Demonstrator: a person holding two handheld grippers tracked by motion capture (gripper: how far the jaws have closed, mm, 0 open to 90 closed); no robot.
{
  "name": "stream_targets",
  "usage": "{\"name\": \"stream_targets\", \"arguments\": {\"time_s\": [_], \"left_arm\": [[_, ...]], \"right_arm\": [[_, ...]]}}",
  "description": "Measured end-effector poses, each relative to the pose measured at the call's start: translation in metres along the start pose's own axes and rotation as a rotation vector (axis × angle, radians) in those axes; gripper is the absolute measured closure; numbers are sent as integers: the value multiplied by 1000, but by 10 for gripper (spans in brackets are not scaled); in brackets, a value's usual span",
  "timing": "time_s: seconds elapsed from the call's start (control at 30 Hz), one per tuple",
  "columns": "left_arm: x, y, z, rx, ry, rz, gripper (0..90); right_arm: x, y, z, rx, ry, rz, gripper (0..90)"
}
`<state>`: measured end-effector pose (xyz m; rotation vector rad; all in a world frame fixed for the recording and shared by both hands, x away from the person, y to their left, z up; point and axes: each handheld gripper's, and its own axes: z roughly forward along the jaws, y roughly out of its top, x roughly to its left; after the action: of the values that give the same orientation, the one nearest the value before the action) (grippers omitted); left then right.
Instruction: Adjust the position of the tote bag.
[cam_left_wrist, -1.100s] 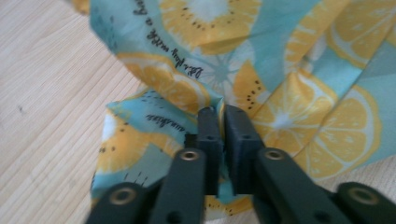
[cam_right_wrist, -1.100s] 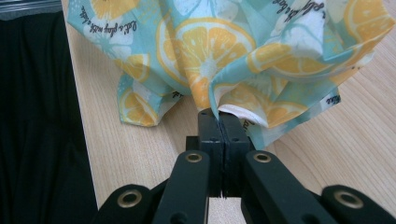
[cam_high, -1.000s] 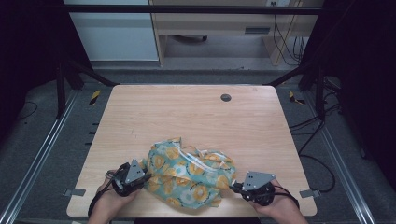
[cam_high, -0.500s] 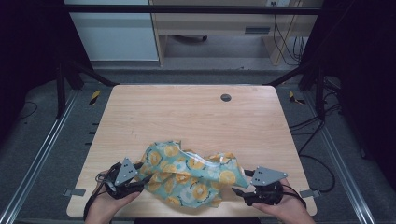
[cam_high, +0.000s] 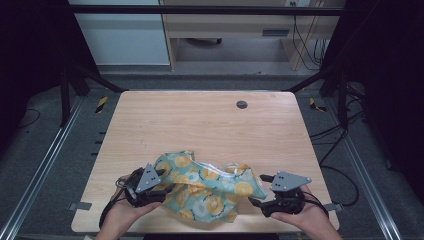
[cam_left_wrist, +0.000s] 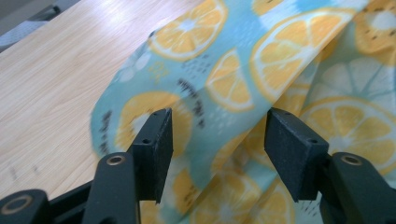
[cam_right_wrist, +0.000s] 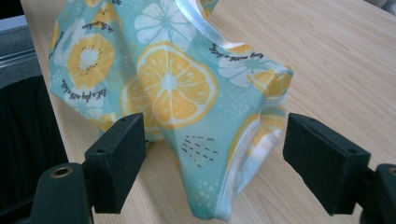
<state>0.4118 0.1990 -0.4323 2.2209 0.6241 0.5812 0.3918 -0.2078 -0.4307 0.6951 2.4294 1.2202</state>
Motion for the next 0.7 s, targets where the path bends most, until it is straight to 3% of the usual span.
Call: {"name": "stream_targets", "arguments": {"time_s": [0.37,0.57,0.7], "left_arm": [[-7,15,8,-6,-22,30,452],[-10,17,9,-5,-32,62,590],[-11,17,8,-18,-32,77,758]], "right_arm": [[0,15,-1,-24,16,26,173],[-3,40,5,-25,37,15,266],[-4,57,20,-6,65,-6,373]]}}
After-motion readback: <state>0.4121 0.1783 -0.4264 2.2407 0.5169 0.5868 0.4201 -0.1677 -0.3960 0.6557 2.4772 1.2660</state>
